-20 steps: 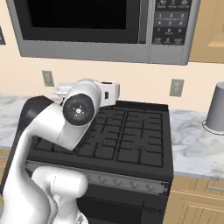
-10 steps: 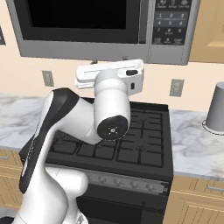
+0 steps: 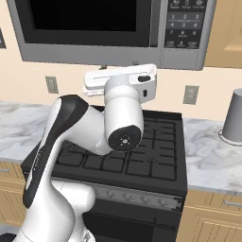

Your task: The microwave is finished heating the chicken drumstick and broccoli. Take the bowl containing the food and place it on the dining counter.

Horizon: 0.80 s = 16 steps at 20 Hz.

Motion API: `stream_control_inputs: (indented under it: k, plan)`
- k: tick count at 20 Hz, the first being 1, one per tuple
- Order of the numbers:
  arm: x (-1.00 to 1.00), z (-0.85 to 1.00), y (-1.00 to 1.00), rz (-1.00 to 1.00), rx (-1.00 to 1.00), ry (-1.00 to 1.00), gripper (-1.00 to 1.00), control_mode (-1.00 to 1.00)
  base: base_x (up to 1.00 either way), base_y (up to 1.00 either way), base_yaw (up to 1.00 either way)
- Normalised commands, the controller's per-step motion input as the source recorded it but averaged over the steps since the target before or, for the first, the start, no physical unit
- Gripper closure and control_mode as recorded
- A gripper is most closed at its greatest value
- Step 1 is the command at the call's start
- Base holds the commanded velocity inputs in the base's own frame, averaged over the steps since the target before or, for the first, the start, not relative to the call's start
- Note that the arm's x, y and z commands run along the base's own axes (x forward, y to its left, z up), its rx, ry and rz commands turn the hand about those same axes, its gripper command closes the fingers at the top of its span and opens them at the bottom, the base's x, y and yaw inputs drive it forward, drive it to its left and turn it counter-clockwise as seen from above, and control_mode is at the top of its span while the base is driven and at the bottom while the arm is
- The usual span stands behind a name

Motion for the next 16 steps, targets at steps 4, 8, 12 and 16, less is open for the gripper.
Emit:
stream_control_inputs:
  k: [4,8,12,16]
  plan:
    - [0.0,0.0,0.0,0.0,0.0,0.0,-1.0,-1.0,0.0,0.0,0.0]
    - [0.2,0.01,-0.02,0.0,0.0,0.0,-1.0,-1.0,0.0,0.0,0.0]
    - [0.51,0.17,-0.08,0.0,0.03,-0.02,-1.0,-1.0,0.0,0.0,0.0]
    - [0.78,0.14,-0.15,0.0,0.04,0.0,-1.0,-1.0,0.0,0.0,0.0]
